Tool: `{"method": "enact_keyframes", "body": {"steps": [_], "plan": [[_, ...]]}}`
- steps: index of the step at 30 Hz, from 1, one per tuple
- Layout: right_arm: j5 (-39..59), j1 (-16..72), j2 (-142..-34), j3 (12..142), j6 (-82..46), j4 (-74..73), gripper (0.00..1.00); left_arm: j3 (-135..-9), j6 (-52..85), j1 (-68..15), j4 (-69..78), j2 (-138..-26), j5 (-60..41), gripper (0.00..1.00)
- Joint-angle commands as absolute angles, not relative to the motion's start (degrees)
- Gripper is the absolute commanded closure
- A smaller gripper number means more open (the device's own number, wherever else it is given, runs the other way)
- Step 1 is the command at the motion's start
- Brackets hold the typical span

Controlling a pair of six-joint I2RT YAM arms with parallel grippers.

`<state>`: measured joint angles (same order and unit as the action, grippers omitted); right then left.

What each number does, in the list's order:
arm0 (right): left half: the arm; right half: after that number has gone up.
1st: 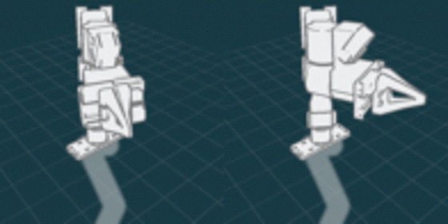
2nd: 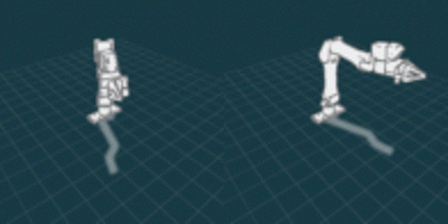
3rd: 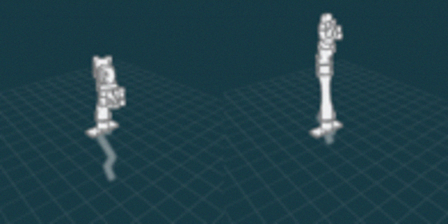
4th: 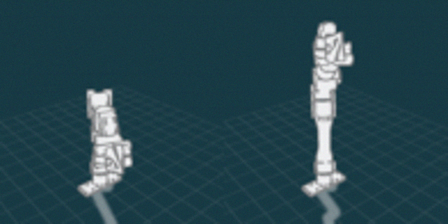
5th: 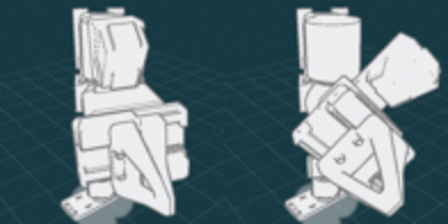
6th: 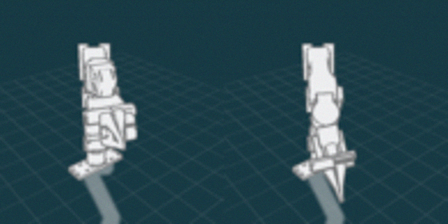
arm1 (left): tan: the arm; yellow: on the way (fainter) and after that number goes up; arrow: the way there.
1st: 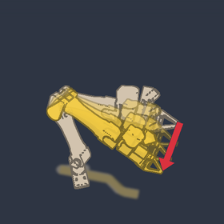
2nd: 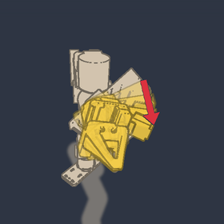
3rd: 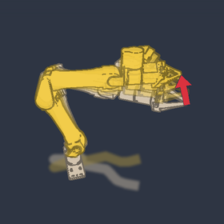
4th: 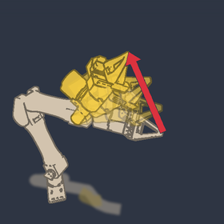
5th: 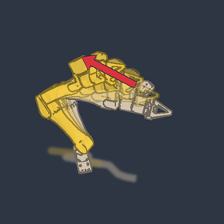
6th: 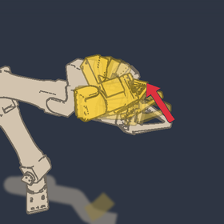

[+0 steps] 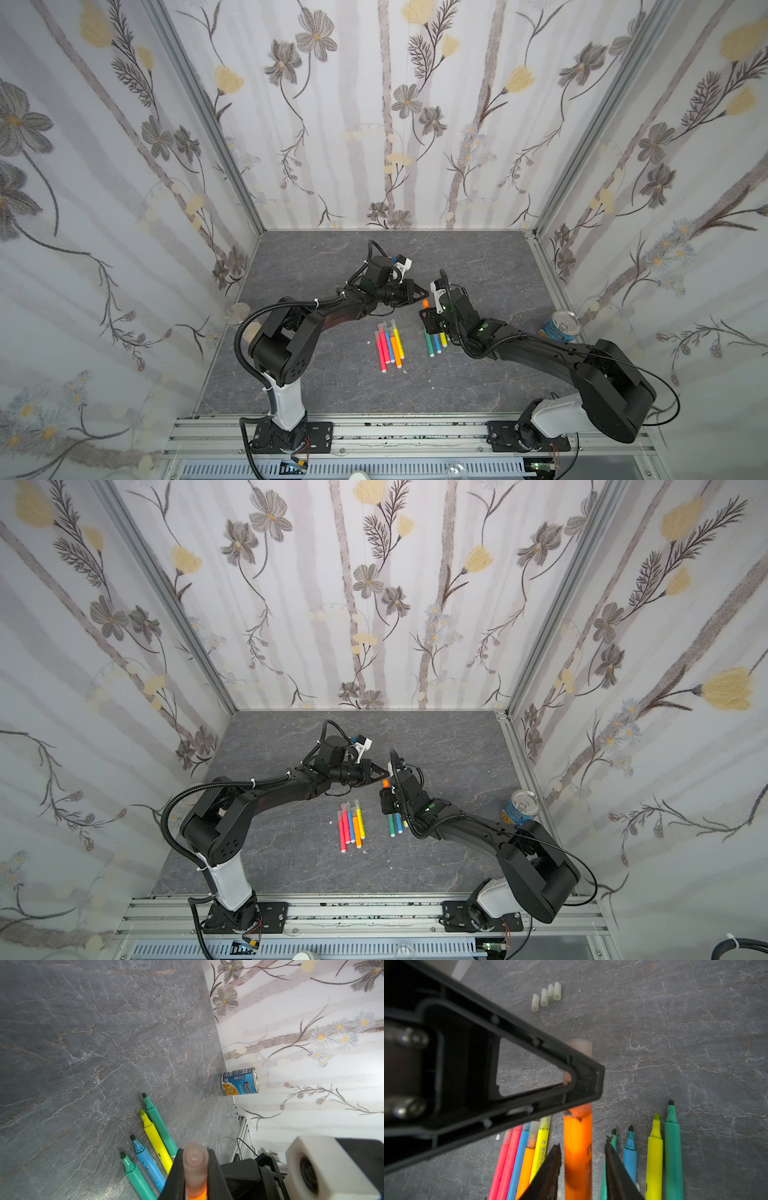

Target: Open the pen caps

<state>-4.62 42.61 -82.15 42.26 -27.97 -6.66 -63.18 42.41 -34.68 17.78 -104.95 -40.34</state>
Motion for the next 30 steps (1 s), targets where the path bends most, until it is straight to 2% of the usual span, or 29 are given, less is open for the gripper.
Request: {"method": "enact_keyframes", "body": {"steps": [1, 8, 22, 30], "plan": [[-4.0, 42.4, -82.9, 42.7, -27.3, -8.2, 0.73, -63.0, 42.6, -34.6, 20.6, -104.4, -41.1, 1.0], [-3.3, 42.4, -82.5, 43.8, -27.4, -8.9, 1.0, -63.3, 42.4, -34.5, 20.5, -104.6, -40.6, 1.0], [-3.5, 44.4, -77.6, 37.6, -27.4, -5.8, 1.0, -63.1, 38.9, -30.2, 18.5, -106.2, -34.3, 1.0], [-3.3, 45.8, -75.3, 33.1, -28.1, -5.9, 1.0, -60.0, 39.1, -26.8, 20.2, -105.7, -34.0, 1.0]]}}
